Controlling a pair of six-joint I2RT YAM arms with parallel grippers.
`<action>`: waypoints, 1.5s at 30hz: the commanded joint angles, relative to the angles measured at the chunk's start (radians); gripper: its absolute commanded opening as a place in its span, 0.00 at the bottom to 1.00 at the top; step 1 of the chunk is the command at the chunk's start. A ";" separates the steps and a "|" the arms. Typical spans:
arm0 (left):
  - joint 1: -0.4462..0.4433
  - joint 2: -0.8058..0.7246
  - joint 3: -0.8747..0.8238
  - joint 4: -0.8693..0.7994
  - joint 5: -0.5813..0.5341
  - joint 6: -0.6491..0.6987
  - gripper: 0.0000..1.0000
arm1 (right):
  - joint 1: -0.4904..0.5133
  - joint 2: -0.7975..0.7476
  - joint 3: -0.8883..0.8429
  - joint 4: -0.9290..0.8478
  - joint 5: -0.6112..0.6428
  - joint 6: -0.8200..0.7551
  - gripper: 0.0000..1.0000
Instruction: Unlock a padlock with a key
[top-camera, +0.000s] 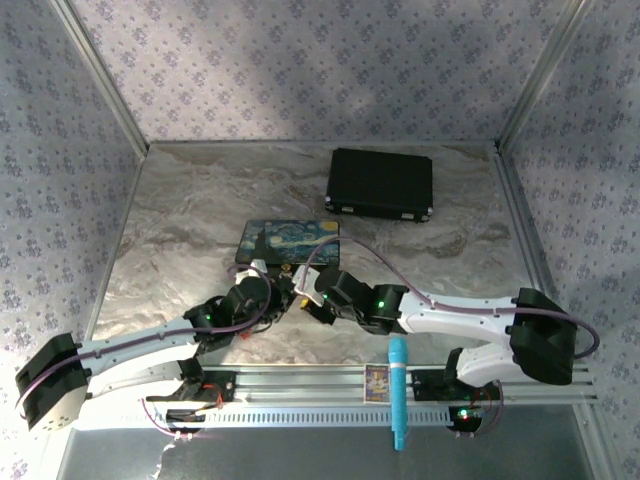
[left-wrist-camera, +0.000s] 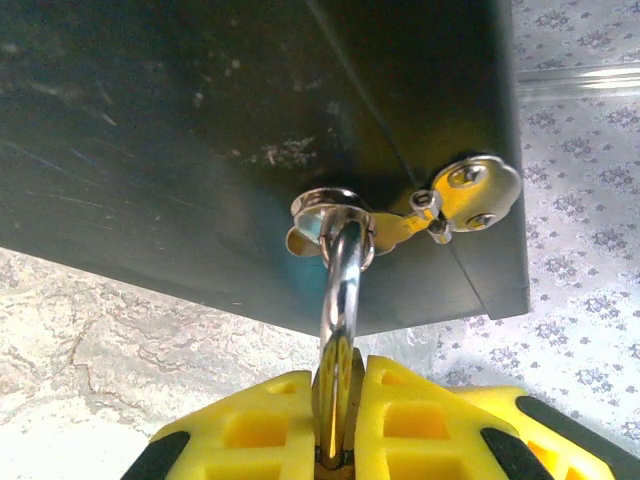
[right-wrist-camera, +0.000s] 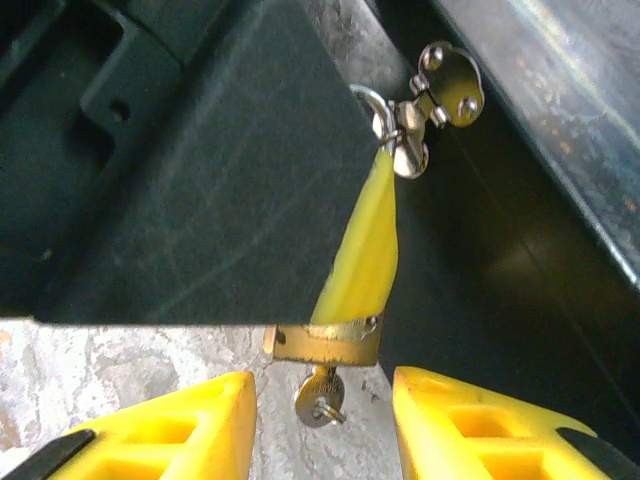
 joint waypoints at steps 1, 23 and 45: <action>0.003 -0.032 0.030 0.035 0.001 0.025 0.00 | 0.000 0.020 0.038 0.003 0.026 -0.029 0.35; -0.007 -0.057 0.007 0.039 0.017 0.023 0.00 | -0.230 -0.036 -0.100 0.179 -0.444 0.140 0.05; -0.007 -0.039 -0.074 -0.109 -0.036 0.050 0.00 | -0.143 -0.143 -0.157 0.100 0.005 0.552 0.58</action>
